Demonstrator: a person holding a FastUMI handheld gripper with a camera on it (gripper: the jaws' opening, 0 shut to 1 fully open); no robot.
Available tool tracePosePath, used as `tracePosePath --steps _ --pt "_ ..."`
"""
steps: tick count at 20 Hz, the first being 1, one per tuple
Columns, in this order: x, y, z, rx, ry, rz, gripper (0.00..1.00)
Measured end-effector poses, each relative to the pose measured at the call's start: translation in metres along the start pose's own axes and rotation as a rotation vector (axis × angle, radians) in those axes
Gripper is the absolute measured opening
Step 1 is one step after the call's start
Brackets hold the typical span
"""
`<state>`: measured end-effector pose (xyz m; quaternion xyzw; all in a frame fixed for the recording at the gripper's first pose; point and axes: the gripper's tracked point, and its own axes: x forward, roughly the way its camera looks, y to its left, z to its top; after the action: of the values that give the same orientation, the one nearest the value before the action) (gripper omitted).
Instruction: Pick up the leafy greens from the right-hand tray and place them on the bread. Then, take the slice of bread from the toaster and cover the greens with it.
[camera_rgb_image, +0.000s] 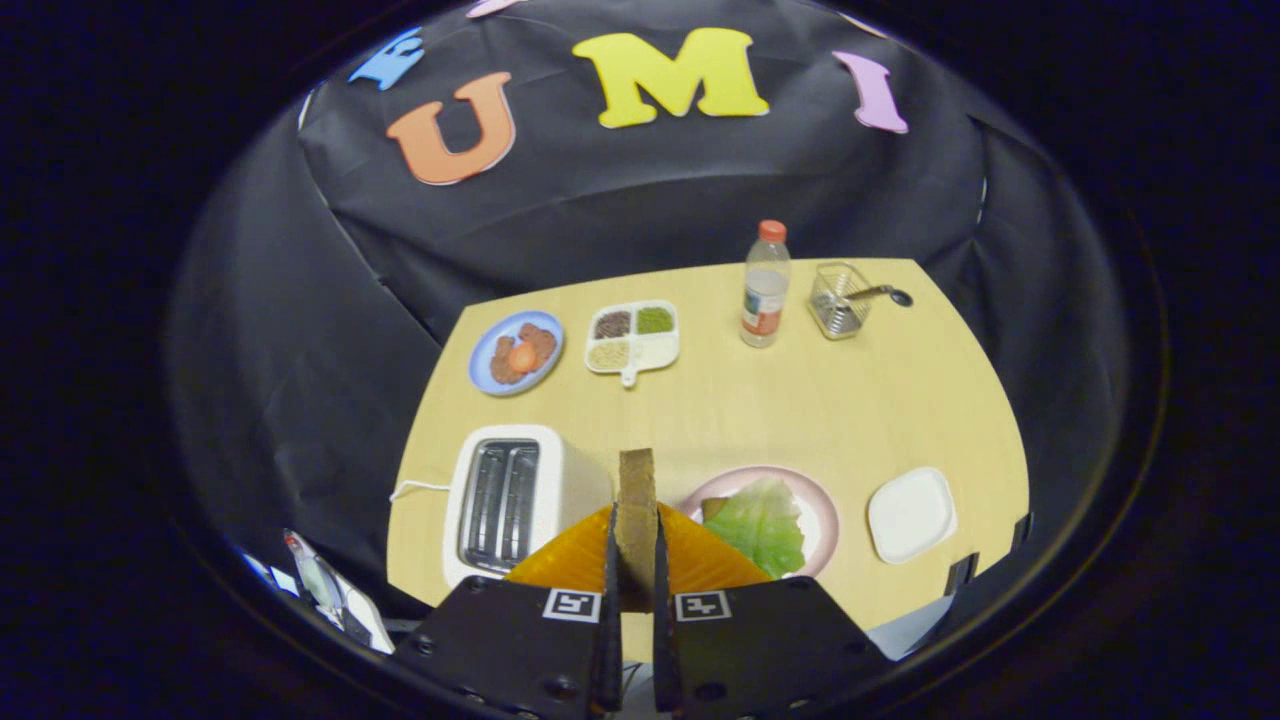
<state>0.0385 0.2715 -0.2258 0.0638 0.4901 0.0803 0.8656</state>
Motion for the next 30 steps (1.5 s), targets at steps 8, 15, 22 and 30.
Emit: tracePosePath --steps 8,15,22,30 --pt "0.068 -0.047 -0.031 0.106 0.059 0.031 0.12" --pt "0.102 -0.076 -0.059 0.123 0.119 0.075 0.13" --pt "0.121 -0.115 -0.061 0.056 0.142 0.068 0.17" --pt "0.145 -0.141 -0.074 0.02 0.21 0.136 0.39"
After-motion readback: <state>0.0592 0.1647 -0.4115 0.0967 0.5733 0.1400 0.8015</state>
